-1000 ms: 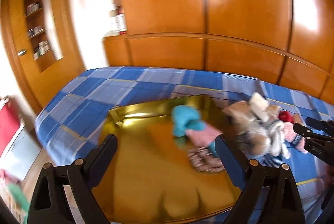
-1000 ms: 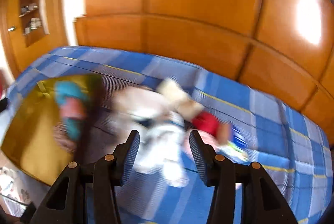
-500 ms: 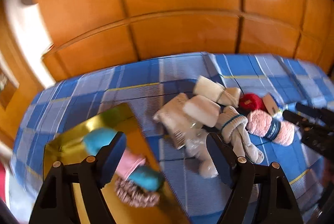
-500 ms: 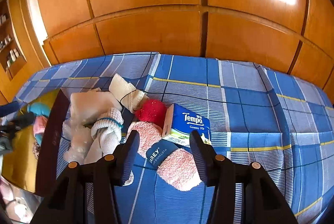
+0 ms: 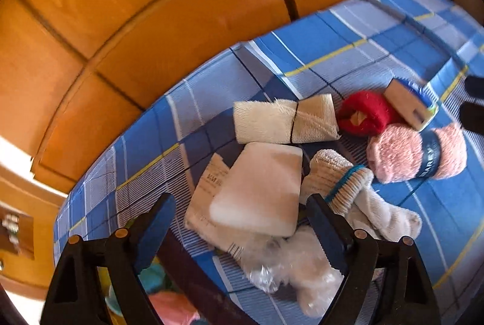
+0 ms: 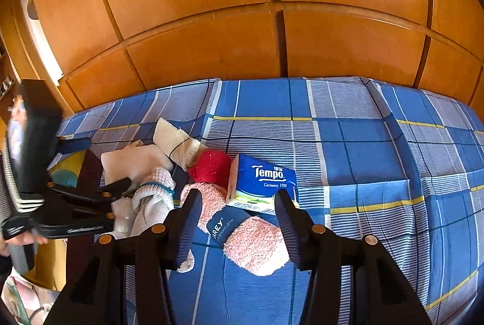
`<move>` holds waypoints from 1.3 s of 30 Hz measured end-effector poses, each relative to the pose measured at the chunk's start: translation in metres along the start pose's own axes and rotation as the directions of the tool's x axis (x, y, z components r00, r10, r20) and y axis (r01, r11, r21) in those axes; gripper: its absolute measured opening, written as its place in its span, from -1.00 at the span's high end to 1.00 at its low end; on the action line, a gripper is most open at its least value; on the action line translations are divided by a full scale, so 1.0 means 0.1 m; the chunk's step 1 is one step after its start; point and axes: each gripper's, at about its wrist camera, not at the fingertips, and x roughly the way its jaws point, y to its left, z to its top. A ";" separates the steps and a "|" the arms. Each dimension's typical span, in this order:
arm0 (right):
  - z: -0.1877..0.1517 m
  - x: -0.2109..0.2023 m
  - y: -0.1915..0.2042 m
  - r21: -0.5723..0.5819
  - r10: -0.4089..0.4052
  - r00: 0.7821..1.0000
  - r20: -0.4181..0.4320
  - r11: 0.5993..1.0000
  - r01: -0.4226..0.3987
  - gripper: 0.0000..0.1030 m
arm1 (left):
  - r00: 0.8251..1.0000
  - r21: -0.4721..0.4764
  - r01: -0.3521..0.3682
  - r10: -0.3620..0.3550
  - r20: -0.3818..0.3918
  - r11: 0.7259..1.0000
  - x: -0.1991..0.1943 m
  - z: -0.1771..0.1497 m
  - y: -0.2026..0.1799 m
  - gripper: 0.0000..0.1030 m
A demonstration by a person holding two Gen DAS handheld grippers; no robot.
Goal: Organize soft objects
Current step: 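Reach into the pile and grasp the white rectangular sponge with the left tool, then carry the white sponge into the gold tray and open the left tool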
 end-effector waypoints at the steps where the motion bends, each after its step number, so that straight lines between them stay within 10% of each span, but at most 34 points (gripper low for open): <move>1: 0.00 0.00 -0.01 0.004 0.002 1.000 -0.003 1.000 -0.002 0.02 | 1.000 0.014 0.005 -0.004 -0.010 1.000 0.05 0.02 -0.01 -0.72; 5: 0.01 0.04 -0.03 0.022 0.017 1.000 -0.019 1.000 -0.017 0.02 | 0.998 0.031 0.046 -0.044 -0.039 0.998 0.18 0.07 0.00 -0.17; 16: -0.01 0.07 -0.04 0.029 0.031 0.999 -0.031 0.999 -0.030 0.02 | 0.980 -0.187 0.193 -0.179 0.090 0.963 -0.20 -0.20 0.21 -0.13; 28: -0.16 0.04 0.42 -0.136 0.239 0.970 -0.052 0.960 -0.244 0.03 | 0.962 -0.523 0.219 -0.095 0.255 0.824 -1.10 -1.16 0.78 -0.13; 39: -0.39 0.21 1.05 -0.296 0.271 0.949 -0.163 0.904 -0.309 0.03 | 0.990 -0.764 0.103 0.011 0.142 0.637 -1.10 -2.24 1.35 -0.13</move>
